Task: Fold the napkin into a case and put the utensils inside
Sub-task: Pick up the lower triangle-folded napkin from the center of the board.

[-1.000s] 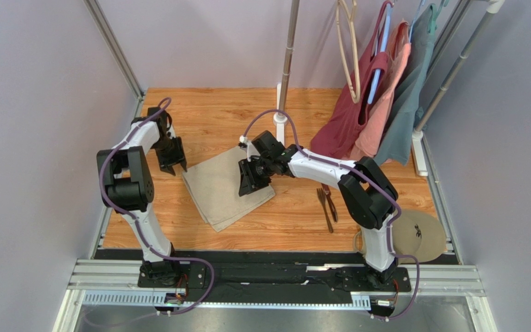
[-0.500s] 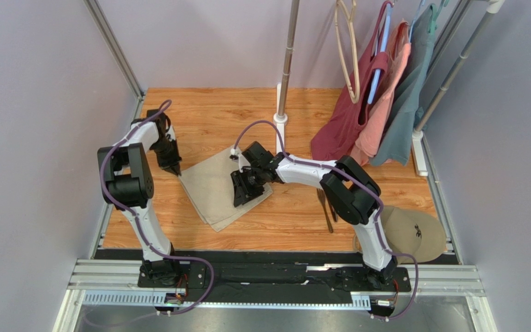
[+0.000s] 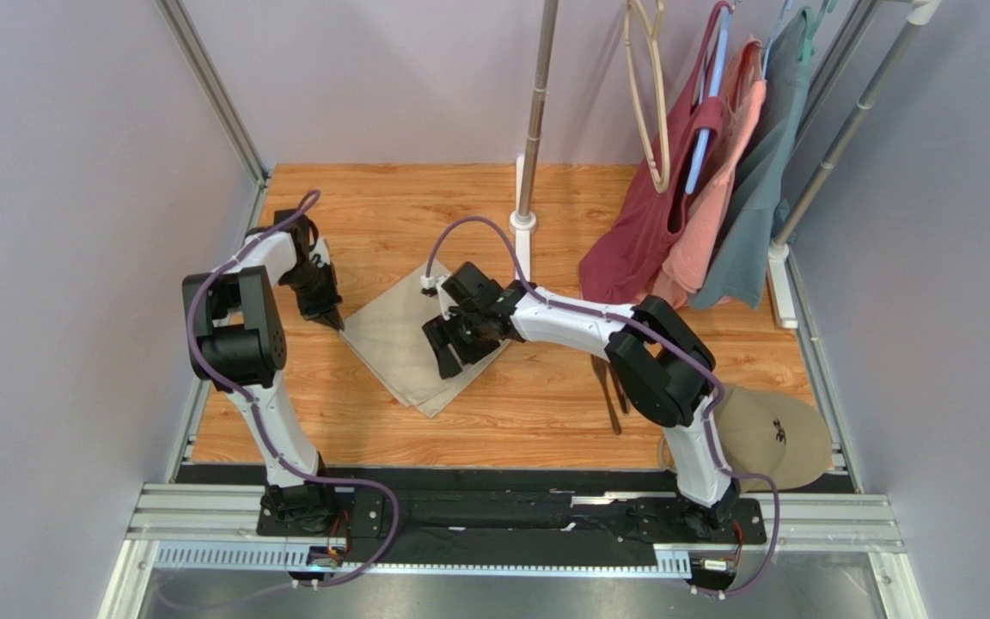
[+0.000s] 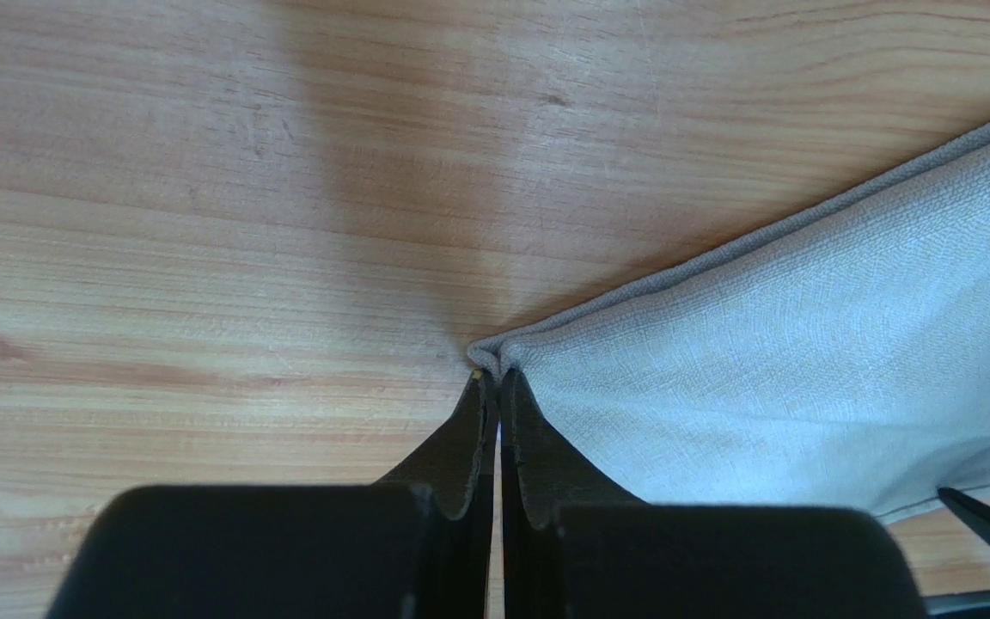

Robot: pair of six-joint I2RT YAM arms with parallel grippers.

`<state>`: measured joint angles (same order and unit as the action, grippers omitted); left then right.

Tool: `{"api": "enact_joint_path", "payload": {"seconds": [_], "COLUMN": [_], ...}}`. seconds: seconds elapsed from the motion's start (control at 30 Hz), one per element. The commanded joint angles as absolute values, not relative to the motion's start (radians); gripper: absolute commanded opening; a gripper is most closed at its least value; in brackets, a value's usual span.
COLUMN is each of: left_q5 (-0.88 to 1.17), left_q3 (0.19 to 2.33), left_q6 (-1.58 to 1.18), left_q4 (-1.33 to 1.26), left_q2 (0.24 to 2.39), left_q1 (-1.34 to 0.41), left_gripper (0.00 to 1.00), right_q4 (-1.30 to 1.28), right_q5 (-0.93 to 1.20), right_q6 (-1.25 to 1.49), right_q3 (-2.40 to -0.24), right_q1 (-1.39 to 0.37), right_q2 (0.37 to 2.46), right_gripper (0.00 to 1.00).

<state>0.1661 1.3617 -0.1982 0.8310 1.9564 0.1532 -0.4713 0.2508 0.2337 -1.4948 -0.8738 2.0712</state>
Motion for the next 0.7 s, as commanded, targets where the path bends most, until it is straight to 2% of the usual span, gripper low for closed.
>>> {"api": "enact_joint_path", "payload": {"seconds": [0.0, 0.2, 0.4, 0.53, 0.67], "left_q5": [0.196, 0.19, 0.227, 0.229, 0.229], "left_q3": [1.35, 1.367, 1.377, 1.378, 1.378], "left_q6": [-0.221, -0.273, -0.29, -0.298, -0.301], "left_q4": [0.796, 0.811, 0.825, 0.825, 0.825], "left_q2": [1.936, 1.951, 1.968, 1.967, 1.973], "left_q1": [0.16, 0.16, 0.161, 0.16, 0.16], "left_gripper": [0.0, 0.0, 0.0, 0.0, 0.0], "right_q4": [-0.528, -0.65, -0.741, -0.749, -0.75], "right_q5": [0.195, 0.052, 0.009, -0.034, -0.051], "right_q6": [0.121, 0.003, -0.023, -0.017, -0.006], "right_q3": [-1.594, -1.853, -2.029, -2.01, -1.964], "right_q1": [-0.965, -1.098, -1.132, -1.149, -1.158], "right_q2": [2.035, 2.183, 2.312, 2.324, 2.324], "right_gripper": [0.69, 0.81, 0.82, 0.79, 0.73]}}
